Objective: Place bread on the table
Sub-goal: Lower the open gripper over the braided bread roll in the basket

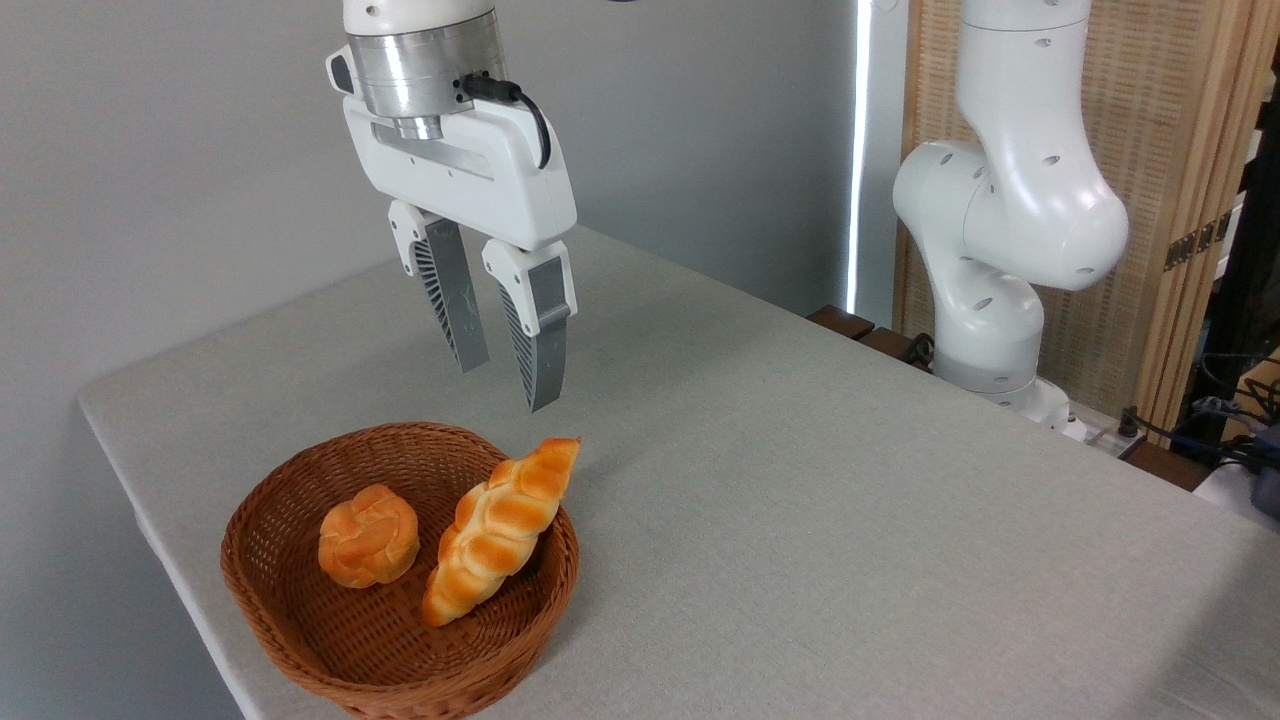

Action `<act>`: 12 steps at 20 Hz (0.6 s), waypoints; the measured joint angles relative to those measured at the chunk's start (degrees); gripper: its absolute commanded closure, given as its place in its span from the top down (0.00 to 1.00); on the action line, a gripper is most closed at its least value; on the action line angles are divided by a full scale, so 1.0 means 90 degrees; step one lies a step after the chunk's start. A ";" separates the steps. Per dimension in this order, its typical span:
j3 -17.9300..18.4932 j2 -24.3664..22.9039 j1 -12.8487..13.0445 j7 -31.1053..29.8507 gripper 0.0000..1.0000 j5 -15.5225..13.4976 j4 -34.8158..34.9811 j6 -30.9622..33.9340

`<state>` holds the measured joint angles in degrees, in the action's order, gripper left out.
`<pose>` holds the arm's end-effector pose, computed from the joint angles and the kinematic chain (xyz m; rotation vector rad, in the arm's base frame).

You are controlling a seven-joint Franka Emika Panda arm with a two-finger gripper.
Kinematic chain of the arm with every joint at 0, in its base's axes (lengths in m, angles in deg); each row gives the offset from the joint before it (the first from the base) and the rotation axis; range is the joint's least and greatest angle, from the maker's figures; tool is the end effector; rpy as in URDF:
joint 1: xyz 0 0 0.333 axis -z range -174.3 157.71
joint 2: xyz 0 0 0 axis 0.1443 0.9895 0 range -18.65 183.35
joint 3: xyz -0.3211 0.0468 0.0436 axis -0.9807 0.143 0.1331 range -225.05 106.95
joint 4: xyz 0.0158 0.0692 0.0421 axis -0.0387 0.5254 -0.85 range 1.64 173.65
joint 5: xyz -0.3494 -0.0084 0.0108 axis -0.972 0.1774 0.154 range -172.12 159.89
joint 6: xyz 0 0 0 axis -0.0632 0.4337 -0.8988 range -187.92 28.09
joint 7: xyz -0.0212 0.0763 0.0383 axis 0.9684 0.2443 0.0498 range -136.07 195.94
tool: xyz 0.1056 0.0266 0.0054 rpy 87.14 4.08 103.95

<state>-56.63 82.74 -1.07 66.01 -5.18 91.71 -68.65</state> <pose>0.5186 -0.0422 0.6086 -2.9222 1.0917 -0.0265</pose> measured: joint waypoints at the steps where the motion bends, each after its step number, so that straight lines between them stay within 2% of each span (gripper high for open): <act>1: 0.0000 0.0000 0.0000 0.0000 1.00 0.0000 0.0001 0.0000; 7: -0.0006 -0.0031 0.0018 0.0005 1.00 0.0000 0.0139 -0.0053; 12: -0.0017 -0.0556 0.0136 0.0005 1.00 -0.0004 0.1144 -0.0586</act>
<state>-56.78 77.73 0.15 66.05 -5.22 102.00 -73.92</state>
